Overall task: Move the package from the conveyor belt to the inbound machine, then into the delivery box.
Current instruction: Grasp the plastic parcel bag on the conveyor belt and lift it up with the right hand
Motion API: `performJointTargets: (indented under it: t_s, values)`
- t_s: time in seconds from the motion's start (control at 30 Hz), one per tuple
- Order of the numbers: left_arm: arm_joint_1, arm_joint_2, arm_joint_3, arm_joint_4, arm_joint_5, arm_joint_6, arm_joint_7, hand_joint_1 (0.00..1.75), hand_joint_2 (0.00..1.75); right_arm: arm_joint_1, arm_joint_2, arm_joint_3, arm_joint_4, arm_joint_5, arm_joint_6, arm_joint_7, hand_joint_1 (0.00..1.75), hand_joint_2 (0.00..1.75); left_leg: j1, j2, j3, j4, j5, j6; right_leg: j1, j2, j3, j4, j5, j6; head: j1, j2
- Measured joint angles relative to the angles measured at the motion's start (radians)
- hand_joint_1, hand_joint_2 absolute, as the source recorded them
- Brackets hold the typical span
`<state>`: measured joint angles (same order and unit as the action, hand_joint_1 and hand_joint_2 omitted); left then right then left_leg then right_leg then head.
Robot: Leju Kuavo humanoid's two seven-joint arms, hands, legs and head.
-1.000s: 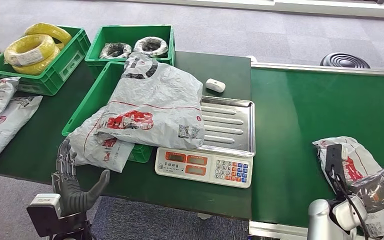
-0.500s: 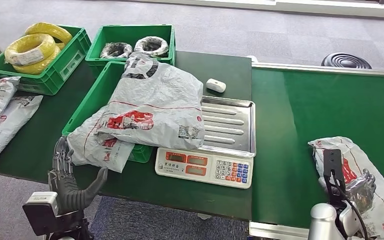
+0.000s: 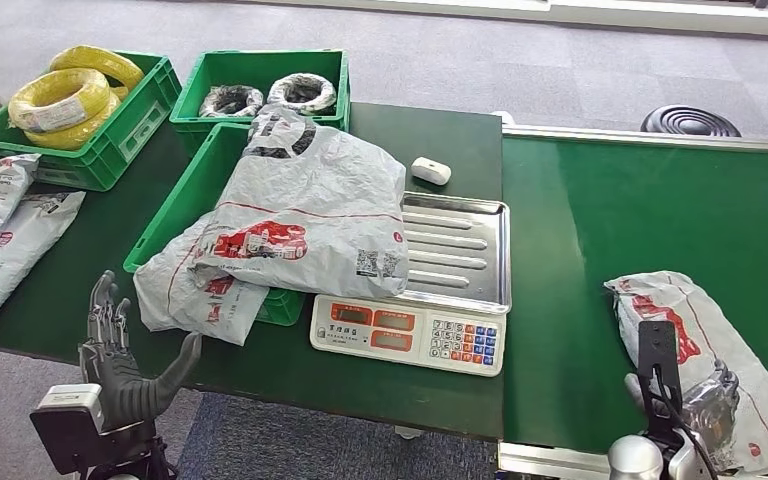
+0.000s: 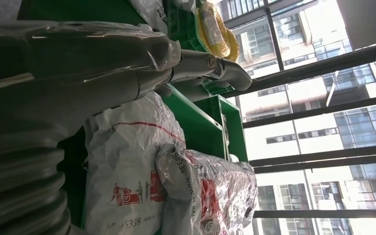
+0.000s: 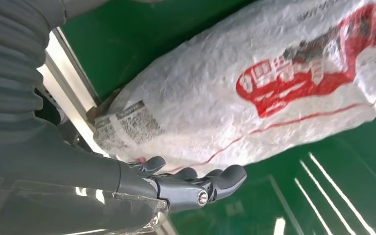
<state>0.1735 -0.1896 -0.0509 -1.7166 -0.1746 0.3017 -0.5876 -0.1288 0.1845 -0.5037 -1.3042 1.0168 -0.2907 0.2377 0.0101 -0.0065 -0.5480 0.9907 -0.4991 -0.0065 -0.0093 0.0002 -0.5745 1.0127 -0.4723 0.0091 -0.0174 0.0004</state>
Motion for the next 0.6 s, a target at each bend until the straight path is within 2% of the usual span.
performJointTargets:
  t_s: [0.13, 0.23, 0.33, 0.6]
  values:
    - [-0.007, 0.000, 0.001, 0.000, -0.006, -0.002, 0.012, 0.00, 1.75, 0.007, -0.002, -0.017, -0.028, 0.032, -0.075, 0.015, 0.00, 1.75, 0.000, 0.000, 0.000, 0.000, 0.000, 0.000, 0.000, 0.000, 0.000, 0.000, 0.000, 0.000, 0.000, 0.000]
    - [-0.017, 0.000, 0.002, 0.000, -0.006, -0.005, 0.016, 0.00, 1.75, -0.001, -0.014, -0.045, -0.033, 0.027, -0.105, -0.014, 0.00, 1.75, 0.000, 0.000, 0.000, 0.000, 0.000, 0.000, 0.000, 0.000, 0.000, 0.000, 0.000, 0.000, 0.000, 0.000]
    - [-0.021, 0.001, 0.002, 0.000, -0.006, -0.005, 0.018, 0.00, 1.75, -0.016, -0.028, -0.075, -0.028, 0.013, -0.119, -0.045, 0.00, 1.75, 0.000, 0.000, 0.000, 0.000, 0.000, 0.000, 0.000, 0.000, 0.000, 0.000, 0.000, 0.000, 0.000, 0.000]
    - [-0.024, 0.002, 0.001, 0.000, -0.006, -0.005, 0.019, 0.00, 1.75, -0.027, -0.037, -0.105, -0.018, 0.011, -0.122, -0.052, 0.00, 1.75, 0.000, 0.000, 0.000, 0.000, 0.000, 0.000, 0.000, 0.000, 0.000, 0.000, 0.000, 0.000, 0.000, 0.000]
